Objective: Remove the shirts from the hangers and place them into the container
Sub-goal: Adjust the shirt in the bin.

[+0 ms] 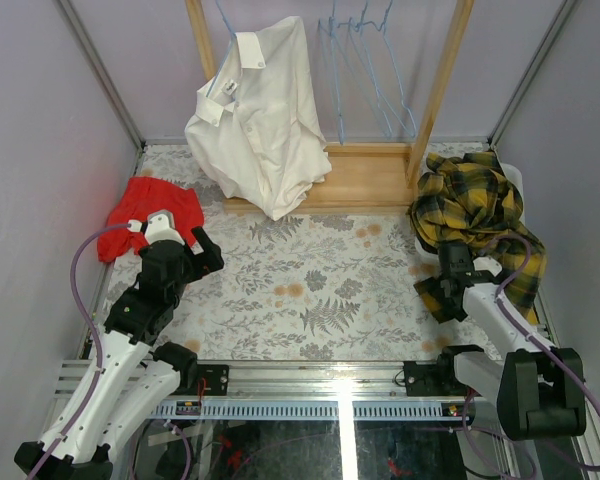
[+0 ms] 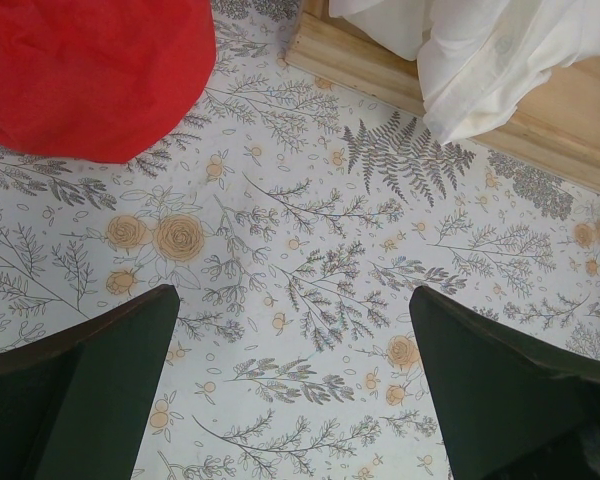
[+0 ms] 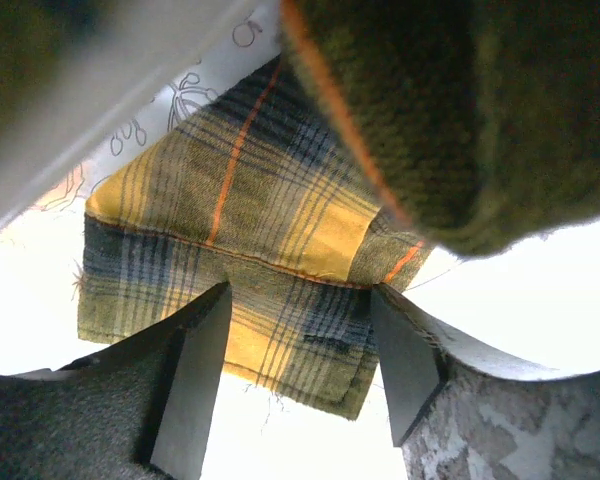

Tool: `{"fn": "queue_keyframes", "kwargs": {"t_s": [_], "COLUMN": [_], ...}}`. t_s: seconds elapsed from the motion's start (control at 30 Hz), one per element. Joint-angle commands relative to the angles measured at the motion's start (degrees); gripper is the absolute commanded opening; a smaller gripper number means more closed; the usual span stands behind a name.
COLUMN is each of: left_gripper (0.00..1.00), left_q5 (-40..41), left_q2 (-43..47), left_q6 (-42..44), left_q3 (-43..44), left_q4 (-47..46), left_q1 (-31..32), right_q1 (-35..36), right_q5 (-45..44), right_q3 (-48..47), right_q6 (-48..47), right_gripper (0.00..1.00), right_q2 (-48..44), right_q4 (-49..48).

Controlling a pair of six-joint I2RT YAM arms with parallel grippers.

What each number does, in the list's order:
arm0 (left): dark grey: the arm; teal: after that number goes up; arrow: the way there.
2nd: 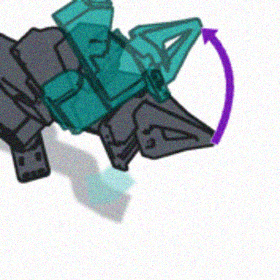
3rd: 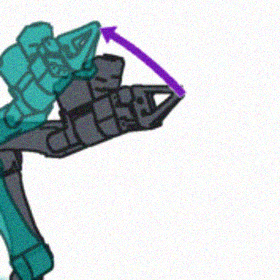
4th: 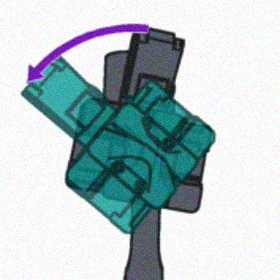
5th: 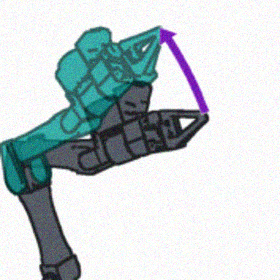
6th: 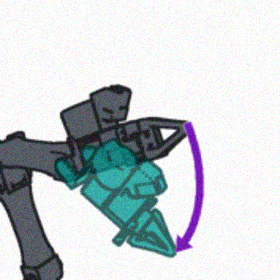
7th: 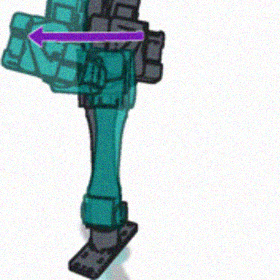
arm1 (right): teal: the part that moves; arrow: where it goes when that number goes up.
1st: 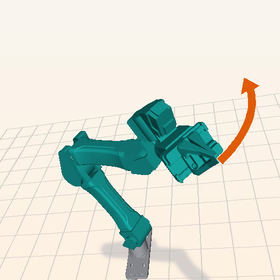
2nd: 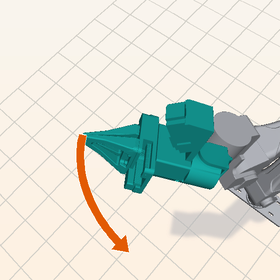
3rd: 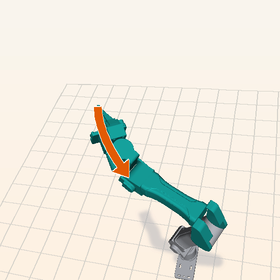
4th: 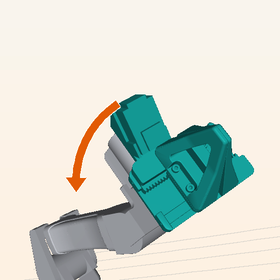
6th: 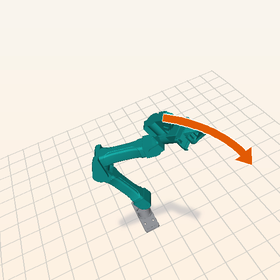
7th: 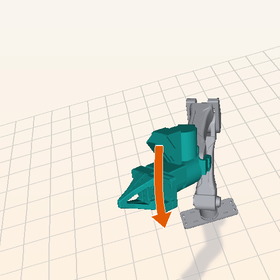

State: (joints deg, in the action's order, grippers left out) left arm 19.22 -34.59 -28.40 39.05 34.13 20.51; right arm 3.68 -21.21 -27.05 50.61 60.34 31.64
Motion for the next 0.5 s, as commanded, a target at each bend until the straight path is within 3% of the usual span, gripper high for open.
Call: {"fn": "queue_keyframes", "kwargs": {"t_s": [0.0,0.07,0.27,0.47], "left_gripper": [1.0,1.0,1.0,1.0], "left_q5": [0.03,0.04,-0.37,-0.29], "left_q2": [0.22,0.11,-0.24,-0.55], "left_q6": [1.33,1.42,1.49,1.46], "left_q3": [-0.47,-0.46,-0.47,-0.42], "left_q4": [-3.36,-3.37,-3.45,-3.21], "left_q1": [-0.29,-0.29,-0.29,-0.31], "right_q1": [0.97,1.56,2.66,2.75], "right_q5": [-4.62,-5.25,-4.96,-3.41], "right_q3": [1.69,1.04,3.56,-0.56], "right_q6": [3.48,3.53,4.44,4.5], "right_gripper": [0.59,0.5,0.02,0.0], "right_q2": [2.44,2.72,-3.35,-15.13], "right_q4": [-2.37,-1.67,-1.54,6.67]}}
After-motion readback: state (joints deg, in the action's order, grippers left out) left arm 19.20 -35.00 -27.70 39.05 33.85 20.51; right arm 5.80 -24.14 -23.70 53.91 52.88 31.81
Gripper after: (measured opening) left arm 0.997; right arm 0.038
